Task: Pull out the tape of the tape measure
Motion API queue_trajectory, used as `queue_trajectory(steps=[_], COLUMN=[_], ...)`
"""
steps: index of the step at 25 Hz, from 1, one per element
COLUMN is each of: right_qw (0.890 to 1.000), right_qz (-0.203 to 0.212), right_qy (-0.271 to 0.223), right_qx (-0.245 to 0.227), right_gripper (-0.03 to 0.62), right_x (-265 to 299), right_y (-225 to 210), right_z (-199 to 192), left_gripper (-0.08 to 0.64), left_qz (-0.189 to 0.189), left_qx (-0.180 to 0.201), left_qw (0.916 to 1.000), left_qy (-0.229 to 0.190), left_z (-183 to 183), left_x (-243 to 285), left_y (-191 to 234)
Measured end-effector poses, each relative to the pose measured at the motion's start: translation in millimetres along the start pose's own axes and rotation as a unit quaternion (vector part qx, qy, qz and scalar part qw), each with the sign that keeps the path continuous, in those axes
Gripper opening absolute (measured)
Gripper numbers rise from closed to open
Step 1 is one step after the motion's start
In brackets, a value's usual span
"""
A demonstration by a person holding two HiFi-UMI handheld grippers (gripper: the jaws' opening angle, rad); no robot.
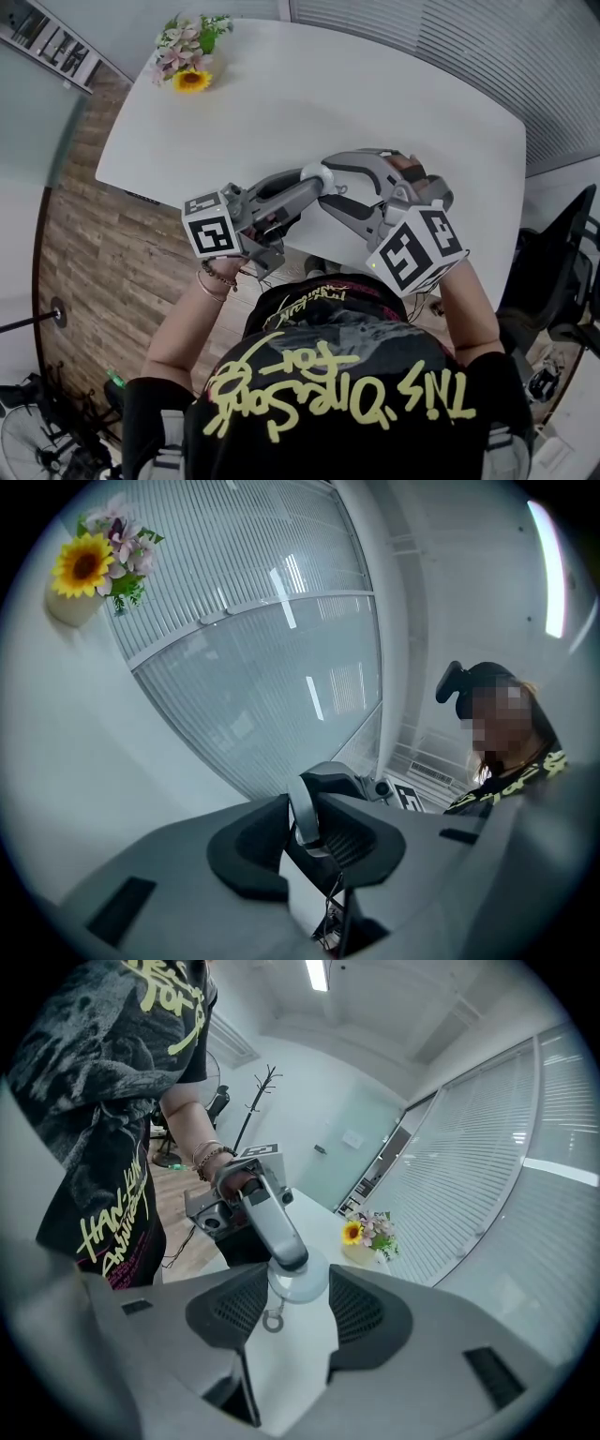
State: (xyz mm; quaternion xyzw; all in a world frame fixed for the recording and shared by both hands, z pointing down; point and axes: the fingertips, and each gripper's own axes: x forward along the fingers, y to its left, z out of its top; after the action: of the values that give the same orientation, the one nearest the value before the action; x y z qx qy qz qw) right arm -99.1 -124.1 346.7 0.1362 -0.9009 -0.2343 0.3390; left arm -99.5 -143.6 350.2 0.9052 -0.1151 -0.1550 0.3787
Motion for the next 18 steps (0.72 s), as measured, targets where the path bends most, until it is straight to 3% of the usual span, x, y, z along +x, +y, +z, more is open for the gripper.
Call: queue_trajectory(steps=[5, 10, 18], right_qw=[1.0, 1.0, 1.0], right_qz=[-0.004, -0.007, -0.021], right_qy=[-0.001, 0.005, -0.011], right_qx=[-0.007, -0.024, -0.019], right_gripper=[0.209, 0.209, 0.187], right_x=[0, 3, 1], right_y=[-1, -3, -12], right_z=[2, 3, 12], left_gripper=[0.075, 0.063, 0.054], left_qz=[-0.008, 0.0, 0.039], left_qx=[0.004, -0.017, 0.08], left_qw=[0.9999, 0.9998, 0.996], left_qy=[-0.011, -0.009, 0.004], left_z=[2, 5, 15], left_x=[-2, -3, -5], left_y=[-1, 3, 0])
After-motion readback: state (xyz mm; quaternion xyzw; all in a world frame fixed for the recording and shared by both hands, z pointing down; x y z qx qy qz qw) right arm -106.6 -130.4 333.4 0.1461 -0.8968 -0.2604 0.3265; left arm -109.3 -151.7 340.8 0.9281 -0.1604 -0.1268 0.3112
